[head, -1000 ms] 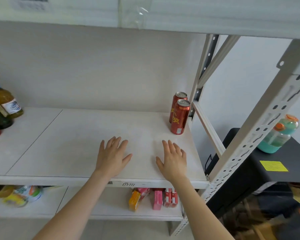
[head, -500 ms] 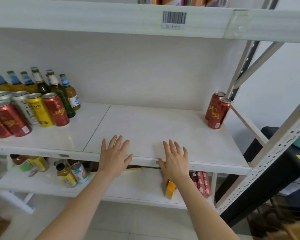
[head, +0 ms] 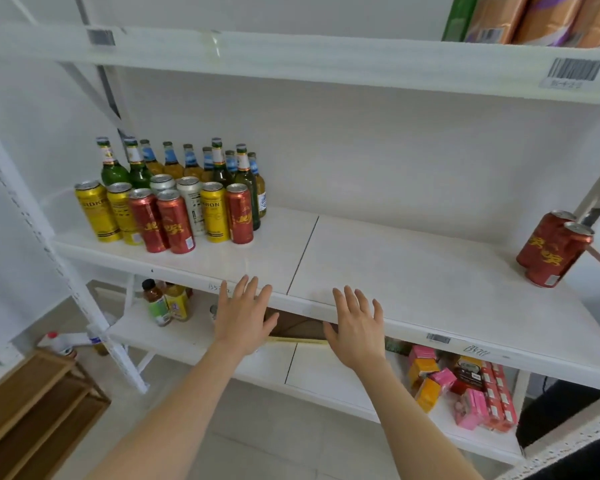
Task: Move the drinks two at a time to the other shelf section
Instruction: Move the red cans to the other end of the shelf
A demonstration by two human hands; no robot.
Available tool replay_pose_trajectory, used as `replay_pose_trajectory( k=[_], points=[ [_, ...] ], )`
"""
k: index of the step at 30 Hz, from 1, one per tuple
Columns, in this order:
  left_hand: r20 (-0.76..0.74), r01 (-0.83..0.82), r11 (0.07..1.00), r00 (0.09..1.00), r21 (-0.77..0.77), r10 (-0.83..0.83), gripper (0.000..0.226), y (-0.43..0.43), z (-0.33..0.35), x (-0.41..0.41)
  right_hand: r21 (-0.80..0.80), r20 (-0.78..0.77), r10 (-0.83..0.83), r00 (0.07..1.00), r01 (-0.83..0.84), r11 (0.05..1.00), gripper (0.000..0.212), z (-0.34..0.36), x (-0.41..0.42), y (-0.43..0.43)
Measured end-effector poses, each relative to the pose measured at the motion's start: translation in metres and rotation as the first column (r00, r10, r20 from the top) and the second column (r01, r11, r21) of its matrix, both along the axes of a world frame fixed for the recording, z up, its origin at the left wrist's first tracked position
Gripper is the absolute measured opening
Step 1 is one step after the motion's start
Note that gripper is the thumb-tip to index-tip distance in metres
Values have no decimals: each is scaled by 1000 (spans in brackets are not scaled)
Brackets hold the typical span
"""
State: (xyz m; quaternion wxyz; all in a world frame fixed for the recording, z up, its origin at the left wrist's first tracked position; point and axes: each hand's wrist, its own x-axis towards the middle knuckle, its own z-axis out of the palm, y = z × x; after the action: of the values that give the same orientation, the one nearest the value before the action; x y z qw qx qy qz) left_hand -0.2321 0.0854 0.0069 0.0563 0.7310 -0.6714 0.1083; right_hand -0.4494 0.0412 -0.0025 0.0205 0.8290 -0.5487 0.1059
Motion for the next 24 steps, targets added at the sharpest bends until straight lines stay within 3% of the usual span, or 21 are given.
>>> replay_pose_trajectory(
  k=[16,24],
  points=[
    [-16,-60,998,998,8,60,56,3,9,239,-17,-20,-47,999,47,999,69,-8,243,-18],
    [4,48,997,999,-57,-47,59,0,23,358,-93,33,-144,989,146,985,70,-6,363,-15]
  ],
)
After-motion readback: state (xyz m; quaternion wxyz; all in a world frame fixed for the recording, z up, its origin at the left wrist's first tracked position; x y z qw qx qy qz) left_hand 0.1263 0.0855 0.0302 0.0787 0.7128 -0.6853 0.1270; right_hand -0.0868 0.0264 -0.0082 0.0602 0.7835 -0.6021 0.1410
